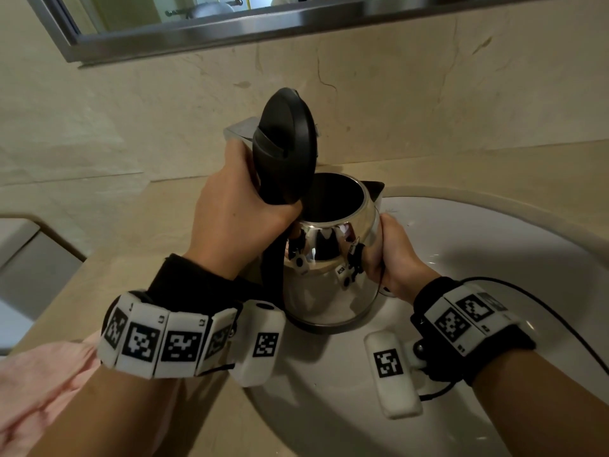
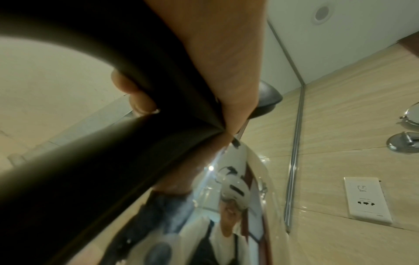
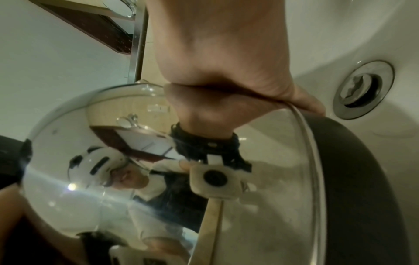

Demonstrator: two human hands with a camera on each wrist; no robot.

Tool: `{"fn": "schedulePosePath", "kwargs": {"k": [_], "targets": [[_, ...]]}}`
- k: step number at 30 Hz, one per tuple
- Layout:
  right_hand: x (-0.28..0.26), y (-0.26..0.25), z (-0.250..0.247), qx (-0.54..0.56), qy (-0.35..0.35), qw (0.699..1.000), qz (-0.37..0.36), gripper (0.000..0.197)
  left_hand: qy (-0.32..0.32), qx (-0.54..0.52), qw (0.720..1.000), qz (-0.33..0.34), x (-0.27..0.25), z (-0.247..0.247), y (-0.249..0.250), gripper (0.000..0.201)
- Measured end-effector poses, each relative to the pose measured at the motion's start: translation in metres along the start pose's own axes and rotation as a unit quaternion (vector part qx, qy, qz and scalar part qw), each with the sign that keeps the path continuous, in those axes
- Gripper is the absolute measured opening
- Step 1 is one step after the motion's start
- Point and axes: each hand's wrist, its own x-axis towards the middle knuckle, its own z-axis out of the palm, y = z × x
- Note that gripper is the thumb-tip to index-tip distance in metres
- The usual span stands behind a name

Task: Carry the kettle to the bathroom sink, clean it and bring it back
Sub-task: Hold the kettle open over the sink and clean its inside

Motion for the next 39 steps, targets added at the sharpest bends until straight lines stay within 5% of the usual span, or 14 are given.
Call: {"fn": "schedulePosePath", "kwargs": {"k": [39], "targets": [[-0.001, -0.002, -0.002, 0.011, 0.003, 1.0, 0.016, 0.053, -0.001, 0.005, 1.0, -0.003, 0.001, 0.0, -0.002, 0.046]]}}
